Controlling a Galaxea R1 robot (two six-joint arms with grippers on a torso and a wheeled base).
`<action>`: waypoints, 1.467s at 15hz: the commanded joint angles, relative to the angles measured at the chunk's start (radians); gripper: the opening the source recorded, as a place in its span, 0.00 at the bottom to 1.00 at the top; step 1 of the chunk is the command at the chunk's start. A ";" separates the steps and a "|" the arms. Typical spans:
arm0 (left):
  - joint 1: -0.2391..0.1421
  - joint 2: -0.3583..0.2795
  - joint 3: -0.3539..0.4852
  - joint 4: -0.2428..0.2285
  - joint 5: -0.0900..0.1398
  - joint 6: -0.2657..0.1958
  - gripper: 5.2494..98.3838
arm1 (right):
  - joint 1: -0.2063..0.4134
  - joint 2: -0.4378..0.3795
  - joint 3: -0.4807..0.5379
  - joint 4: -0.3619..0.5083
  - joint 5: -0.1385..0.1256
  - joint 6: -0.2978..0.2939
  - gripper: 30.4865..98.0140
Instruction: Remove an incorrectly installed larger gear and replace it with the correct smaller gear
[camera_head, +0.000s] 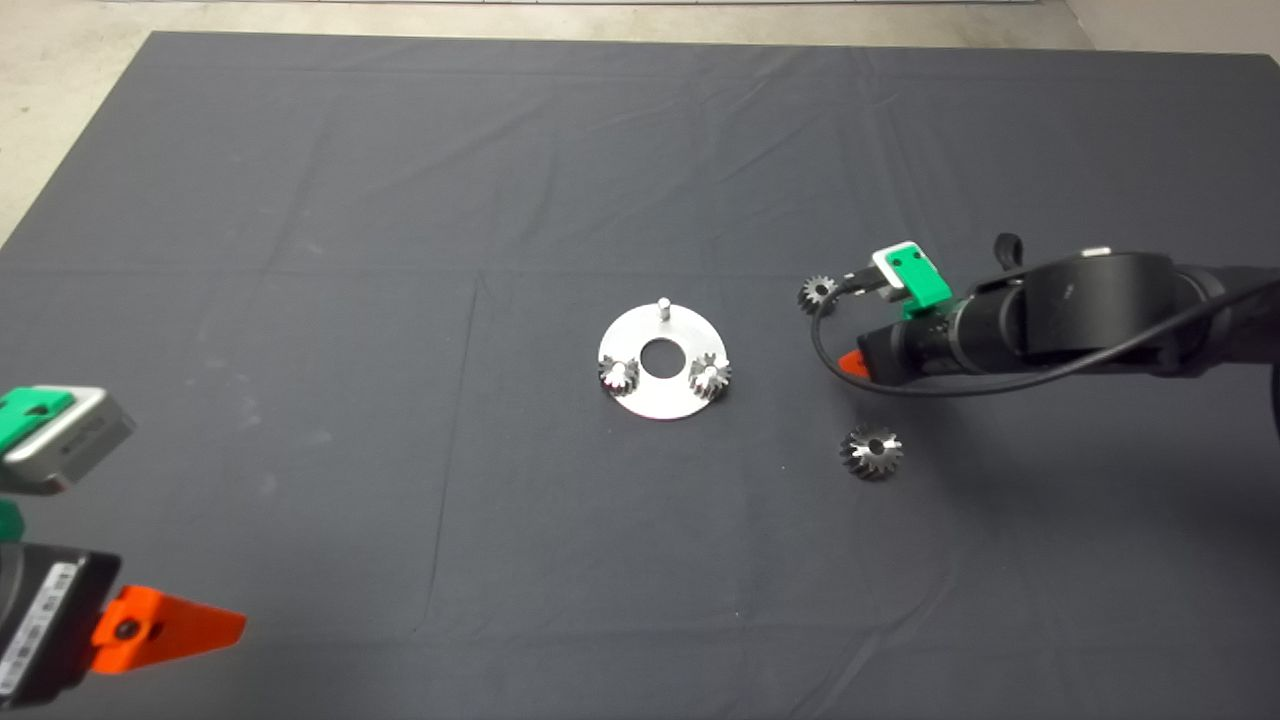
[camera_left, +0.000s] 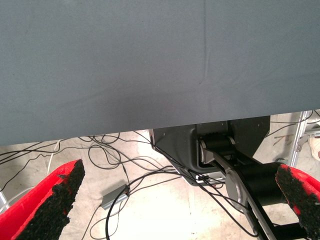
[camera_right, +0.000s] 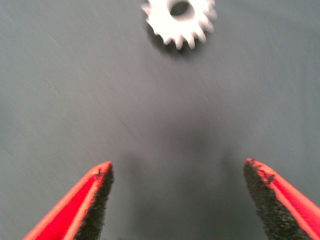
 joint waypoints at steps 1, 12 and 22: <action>0.002 0.003 0.011 -0.011 0.006 -0.003 1.00 | 0.033 0.008 -0.055 -0.023 -0.002 0.026 0.61; 0.014 0.000 0.013 -0.011 0.006 -0.003 1.00 | 0.077 0.051 -0.142 -0.028 0.008 0.151 0.85; 0.018 0.003 0.013 -0.011 0.007 -0.001 1.00 | 0.052 0.088 -0.241 -0.068 0.128 0.150 1.00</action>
